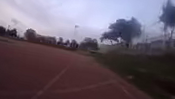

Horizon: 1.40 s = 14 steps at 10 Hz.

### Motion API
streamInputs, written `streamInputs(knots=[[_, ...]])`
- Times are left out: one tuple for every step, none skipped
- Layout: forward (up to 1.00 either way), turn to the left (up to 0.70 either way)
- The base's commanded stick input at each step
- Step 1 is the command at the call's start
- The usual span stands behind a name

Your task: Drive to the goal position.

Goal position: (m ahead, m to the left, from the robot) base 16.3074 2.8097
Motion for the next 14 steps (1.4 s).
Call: streamInputs(knots=[[0.7, -0.35], [0.7, -0.35], [0.7, -0.13], [0.7, 0.0], [0.7, 0.0], [0.7, 0.0], [0.7, 0.0], [0.7, 0.0], [0.7, 0.0], [0.7, 0.0], [0.7, 0.0], [0.7, 0.0], [0.7, 0.0], [0.7, 0.0]])
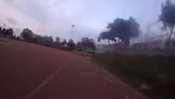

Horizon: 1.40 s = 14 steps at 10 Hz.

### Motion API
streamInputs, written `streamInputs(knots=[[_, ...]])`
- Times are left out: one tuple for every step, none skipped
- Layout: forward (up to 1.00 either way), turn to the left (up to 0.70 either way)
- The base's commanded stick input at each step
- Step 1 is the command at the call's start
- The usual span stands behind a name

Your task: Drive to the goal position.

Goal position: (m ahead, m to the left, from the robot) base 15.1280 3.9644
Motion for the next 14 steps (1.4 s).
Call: streamInputs(knots=[[0.7, 0.0], [0.7, 0.0], [0.7, 0.0], [0.7, 0.0], [0.7, 0.0], [0.7, 0.0], [0.7, 0.0], [0.7, 0.0], [0.7, 0.0], [0.7, 0.0], [0.7, 0.0], [0.7, 0.0], [0.7, 0.0], [0.7, 0.0]])
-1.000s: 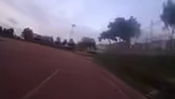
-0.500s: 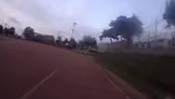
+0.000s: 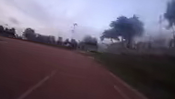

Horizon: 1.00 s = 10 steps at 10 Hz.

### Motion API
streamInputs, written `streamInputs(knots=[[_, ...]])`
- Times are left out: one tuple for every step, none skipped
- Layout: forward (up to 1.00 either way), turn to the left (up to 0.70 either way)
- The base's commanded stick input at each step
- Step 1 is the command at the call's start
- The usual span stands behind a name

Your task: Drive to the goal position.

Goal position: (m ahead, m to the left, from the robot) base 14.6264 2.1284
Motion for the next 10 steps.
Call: streamInputs(knots=[[0.7, 0.0], [0.7, 0.0], [0.7, 0.0], [0.7, 0.0], [0.7, 0.0], [0.7, 0.0], [0.7, 0.0], [0.7, 0.0], [0.7, 0.0], [0.7, 0.0]])
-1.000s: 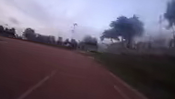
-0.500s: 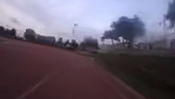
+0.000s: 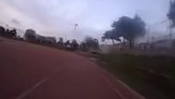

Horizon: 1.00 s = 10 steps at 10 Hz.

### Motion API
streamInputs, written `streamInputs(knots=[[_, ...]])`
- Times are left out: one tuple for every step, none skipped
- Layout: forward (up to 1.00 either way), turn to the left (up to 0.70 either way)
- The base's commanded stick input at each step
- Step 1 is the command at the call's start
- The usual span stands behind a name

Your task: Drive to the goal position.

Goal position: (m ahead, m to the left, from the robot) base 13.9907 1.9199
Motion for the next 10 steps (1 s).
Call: streamInputs(knots=[[0.7, 0.0], [0.7, 0.0], [0.7, 0.0], [0.7, 0.0], [0.7, 0.0], [0.7, 0.0], [0.7, 0.0], [0.7, 0.0], [0.7, 0.0], [0.7, 0.0]])
